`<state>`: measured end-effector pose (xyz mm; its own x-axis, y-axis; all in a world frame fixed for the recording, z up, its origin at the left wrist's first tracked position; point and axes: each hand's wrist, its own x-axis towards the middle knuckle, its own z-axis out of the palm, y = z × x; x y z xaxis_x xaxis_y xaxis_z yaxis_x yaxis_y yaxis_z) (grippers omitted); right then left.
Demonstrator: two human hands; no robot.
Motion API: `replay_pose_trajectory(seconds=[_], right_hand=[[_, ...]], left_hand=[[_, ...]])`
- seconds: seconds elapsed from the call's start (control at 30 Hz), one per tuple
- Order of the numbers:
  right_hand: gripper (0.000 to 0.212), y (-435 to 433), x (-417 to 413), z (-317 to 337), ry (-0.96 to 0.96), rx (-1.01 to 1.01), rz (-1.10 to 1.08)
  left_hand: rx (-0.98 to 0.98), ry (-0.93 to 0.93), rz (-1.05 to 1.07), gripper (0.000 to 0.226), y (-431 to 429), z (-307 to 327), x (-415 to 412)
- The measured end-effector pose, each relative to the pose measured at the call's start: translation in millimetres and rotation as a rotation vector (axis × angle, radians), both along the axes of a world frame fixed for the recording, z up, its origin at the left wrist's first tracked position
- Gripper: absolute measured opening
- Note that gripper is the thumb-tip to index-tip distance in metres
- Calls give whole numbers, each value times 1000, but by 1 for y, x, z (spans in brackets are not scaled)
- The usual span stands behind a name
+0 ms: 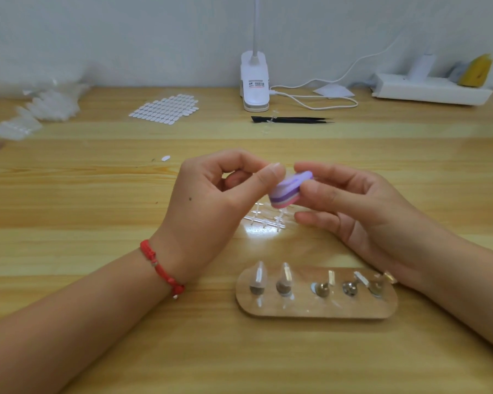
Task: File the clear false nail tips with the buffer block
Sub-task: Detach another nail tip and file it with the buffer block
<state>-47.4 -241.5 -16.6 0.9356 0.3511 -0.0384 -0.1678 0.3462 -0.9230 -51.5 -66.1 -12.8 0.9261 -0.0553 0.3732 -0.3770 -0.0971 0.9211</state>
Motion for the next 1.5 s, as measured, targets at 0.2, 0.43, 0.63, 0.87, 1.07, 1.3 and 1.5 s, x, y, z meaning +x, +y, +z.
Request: replay_pose_trajectory(seconds=[0.2,0.43,0.63,0.87,1.07,1.3,1.5], right_hand=[[17,-2,3,2,97,140,-66],[21,1,0,1,10,-8,-54],[18,-2,2,3,90,104,-73],[24,2,-1,1,-10,-14,-39],[20,-1,2,2,55,95,-55],[21,-1,2,2,68,108,-69],[23,0,1,3,32,32,-17]], left_hand=[[-29,-2,30,20,2,0,2],[-52,-11,35,20,4,1,4],[-12,-38,15,20,1,2,1],[40,-62,4,16,0,1,-1],[29,-63,31,21,3,2,0],[37,-28,-13,19,1,-1,1],[104,-43,-43,17,-2,-1,-1]])
